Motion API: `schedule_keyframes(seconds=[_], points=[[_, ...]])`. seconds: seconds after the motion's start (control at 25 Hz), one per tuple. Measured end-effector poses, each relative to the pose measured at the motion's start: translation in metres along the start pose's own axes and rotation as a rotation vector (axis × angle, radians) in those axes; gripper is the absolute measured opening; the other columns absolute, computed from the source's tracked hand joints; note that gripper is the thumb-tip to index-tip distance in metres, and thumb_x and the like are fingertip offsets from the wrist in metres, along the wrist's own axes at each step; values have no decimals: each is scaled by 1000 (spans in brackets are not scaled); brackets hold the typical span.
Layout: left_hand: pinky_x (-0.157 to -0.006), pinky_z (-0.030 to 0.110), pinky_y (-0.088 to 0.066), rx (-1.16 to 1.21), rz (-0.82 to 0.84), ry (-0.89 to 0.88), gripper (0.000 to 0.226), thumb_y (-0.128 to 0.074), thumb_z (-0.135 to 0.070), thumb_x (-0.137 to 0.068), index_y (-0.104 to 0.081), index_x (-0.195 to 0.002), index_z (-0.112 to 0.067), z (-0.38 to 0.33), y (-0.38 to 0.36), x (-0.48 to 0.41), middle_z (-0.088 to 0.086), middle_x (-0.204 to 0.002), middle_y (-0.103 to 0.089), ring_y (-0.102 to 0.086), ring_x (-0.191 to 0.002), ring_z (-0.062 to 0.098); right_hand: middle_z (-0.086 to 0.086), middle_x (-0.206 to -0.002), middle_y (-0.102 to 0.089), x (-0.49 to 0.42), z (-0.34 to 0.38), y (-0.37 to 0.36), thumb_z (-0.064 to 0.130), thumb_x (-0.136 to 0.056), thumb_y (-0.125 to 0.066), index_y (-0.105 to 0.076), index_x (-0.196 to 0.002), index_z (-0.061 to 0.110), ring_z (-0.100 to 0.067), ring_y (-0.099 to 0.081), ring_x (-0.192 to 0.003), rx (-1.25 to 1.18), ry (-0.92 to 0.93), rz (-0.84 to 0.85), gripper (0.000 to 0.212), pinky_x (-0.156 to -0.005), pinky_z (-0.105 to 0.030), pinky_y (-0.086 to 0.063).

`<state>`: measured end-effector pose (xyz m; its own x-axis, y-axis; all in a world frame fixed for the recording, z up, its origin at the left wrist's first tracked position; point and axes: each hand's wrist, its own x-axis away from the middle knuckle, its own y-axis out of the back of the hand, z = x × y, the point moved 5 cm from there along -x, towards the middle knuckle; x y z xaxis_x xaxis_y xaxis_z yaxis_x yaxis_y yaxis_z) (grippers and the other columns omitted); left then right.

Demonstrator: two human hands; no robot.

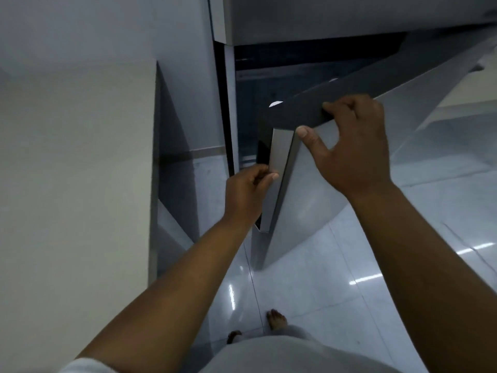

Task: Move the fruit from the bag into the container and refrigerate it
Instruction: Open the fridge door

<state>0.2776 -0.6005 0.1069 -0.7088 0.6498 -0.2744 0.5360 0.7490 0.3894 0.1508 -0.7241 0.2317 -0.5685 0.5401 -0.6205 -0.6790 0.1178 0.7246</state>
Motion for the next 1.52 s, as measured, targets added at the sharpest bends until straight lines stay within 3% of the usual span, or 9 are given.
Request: schedule_keyframes(seconds=[0.12, 0.24, 0.36, 0.48, 0.64, 0.76, 0.92, 1.12, 1.52], points=[[-70, 21, -53, 11, 44, -103, 13, -68, -21, -88, -74, -94, -12, -25, -23, 45, 2, -82, -73, -64, -73, 7, -16, -133, -55, 49, 1, 34, 60, -86, -57, -59, -127, 8, -33, -46, -129, 16, -52, 38, 67, -106, -37, -41], [-68, 17, -51, 22, 155, -260, 12, -65, -13, -89, -75, -95, -7, -56, -50, 86, 6, -82, -75, -60, -72, 2, -18, -139, -53, 94, -7, 67, 49, -86, -64, -59, -130, 8, -36, -42, -135, 36, -29, 24, 61, -110, -48, -40], [-72, 28, -57, 61, 263, -387, 15, -65, -11, -90, -74, -101, -5, -82, -67, 122, 8, -90, -76, -68, -79, 11, -20, -138, -53, 131, -33, 102, 47, -84, -68, -60, -126, 2, -35, -41, -137, 31, -79, -48, 61, -111, -49, -40], [-80, 30, -55, 42, 153, -484, 17, -63, -10, -89, -69, -104, -5, -99, -78, 128, 9, -99, -71, -65, -91, 16, -21, -135, -55, 161, -64, 137, 51, -80, -71, -60, -120, -1, -34, -43, -136, 40, -119, -135, 67, -111, -46, -40], [-117, 29, -27, -201, 328, -580, 52, -57, -9, -90, -44, -139, -4, -120, -122, 114, 12, -146, -46, -31, -139, 15, -21, -132, -57, 191, -106, 182, 53, -76, -75, -57, -116, -4, -31, -48, -132, 73, -199, -253, 73, -108, -41, -44], [-119, 39, -24, -325, 517, -742, 62, -58, -7, -89, -34, -146, -7, -135, -167, 126, 11, -155, -34, -19, -146, 18, -22, -129, -59, 214, -141, 217, 43, -82, -73, -58, -116, -7, -32, -50, -130, 144, -260, -342, 62, -108, -39, -44], [-120, 38, -18, -352, 661, -883, 63, -55, -14, -92, -26, -149, -15, -164, -225, 150, 6, -159, -27, -15, -149, 20, -24, -128, -60, 241, -184, 259, 25, -95, -60, -61, -120, -7, -36, -49, -130, 308, -306, -405, 40, -109, -46, -41], [-122, 37, -11, -400, 780, -1027, 71, -54, -8, -88, -21, -151, -12, -208, -296, 172, 6, -160, -23, -14, -149, 22, -19, -138, -56, 257, -240, 302, 16, -102, -43, -56, -131, -1, -33, -43, -136, 485, -466, -359, 36, -116, -34, -33], [-120, 42, -12, -494, 917, -1037, 84, -53, -4, -82, -8, -153, -15, -266, -391, 195, 4, -163, -9, -2, -150, 22, -13, -157, -33, 253, -339, 346, 22, -101, -36, -36, -146, 5, -27, -23, -148, 557, -683, -175, 49, -118, -41, -28]])
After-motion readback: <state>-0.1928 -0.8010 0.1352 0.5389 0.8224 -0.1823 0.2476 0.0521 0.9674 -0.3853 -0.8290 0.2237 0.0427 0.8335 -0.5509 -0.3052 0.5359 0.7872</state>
